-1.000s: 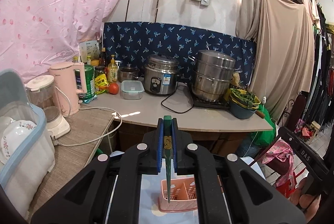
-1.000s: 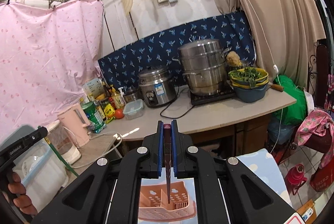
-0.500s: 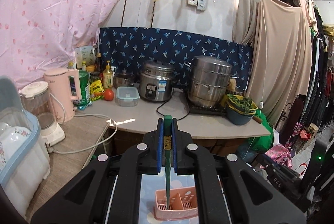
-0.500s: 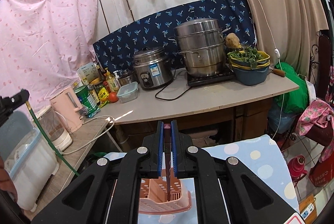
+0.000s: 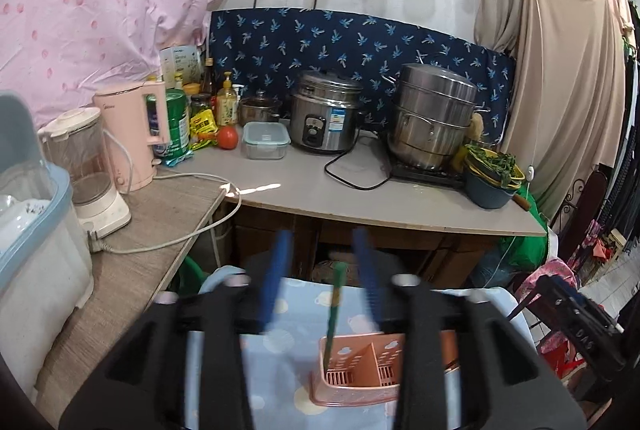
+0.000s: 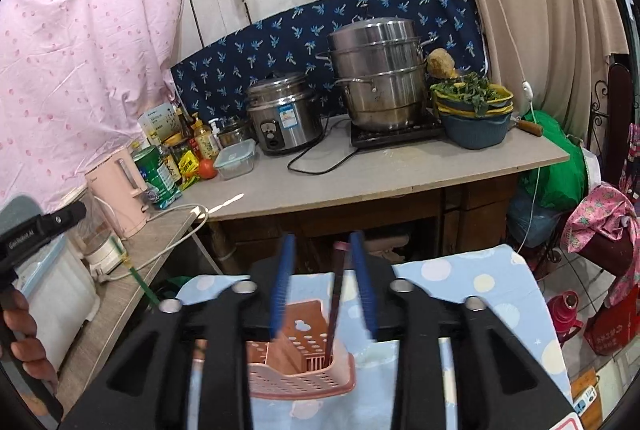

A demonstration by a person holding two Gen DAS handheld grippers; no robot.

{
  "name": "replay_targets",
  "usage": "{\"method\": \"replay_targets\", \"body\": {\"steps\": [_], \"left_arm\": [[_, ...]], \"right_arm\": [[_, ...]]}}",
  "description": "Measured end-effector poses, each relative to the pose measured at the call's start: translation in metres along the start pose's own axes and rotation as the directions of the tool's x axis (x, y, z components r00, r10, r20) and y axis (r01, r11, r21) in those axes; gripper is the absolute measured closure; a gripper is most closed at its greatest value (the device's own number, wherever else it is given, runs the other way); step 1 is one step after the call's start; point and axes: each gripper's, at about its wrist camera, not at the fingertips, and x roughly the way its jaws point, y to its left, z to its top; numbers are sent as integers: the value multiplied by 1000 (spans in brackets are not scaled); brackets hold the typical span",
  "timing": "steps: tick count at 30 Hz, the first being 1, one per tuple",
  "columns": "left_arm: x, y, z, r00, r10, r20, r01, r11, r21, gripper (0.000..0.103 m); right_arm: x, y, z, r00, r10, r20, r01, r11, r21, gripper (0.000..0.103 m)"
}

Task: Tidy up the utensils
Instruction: 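Lower both chopsticks into the pink basket and open both tools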

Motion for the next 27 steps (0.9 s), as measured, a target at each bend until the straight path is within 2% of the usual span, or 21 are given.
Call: {"method": "replay_targets", "body": {"steps": [1, 6, 10, 12, 17, 21, 27], "left_arm": [[-3, 1, -2, 1000, 6, 6, -6, 1000, -5, 50], [-26, 5, -8, 1000, 12, 10, -12, 1000, 6, 44], [-54, 10, -20, 1000, 21, 12, -21, 1000, 20, 27], [-69, 12, -32, 1000, 17, 2, -17, 999, 30, 25], [-100, 22, -72, 999, 17, -43, -16, 999, 39, 21], [-117, 31, -115, 994, 45, -98, -41, 998, 49, 21], [-129, 44, -178, 976, 44, -214, -40, 999, 24, 21]], "right_arm": [[-5, 0, 1, 1000, 1, 7, -1, 1000, -1, 61], [-39, 2, 1, 999, -2, 45, 2, 1000, -8, 53], [-76, 2, -10, 999, -1, 54, 2, 1000, -18, 49], [-93, 1, -20, 999, 10, 45, -9, 1000, -9, 47], [-131, -8, -65, 1000, 18, -17, -18, 1000, 8, 47], [-151, -14, -119, 994, -2, -108, 3, 1000, 10, 47], [-172, -11, -187, 976, -68, -205, 60, 997, -49, 47]]}}
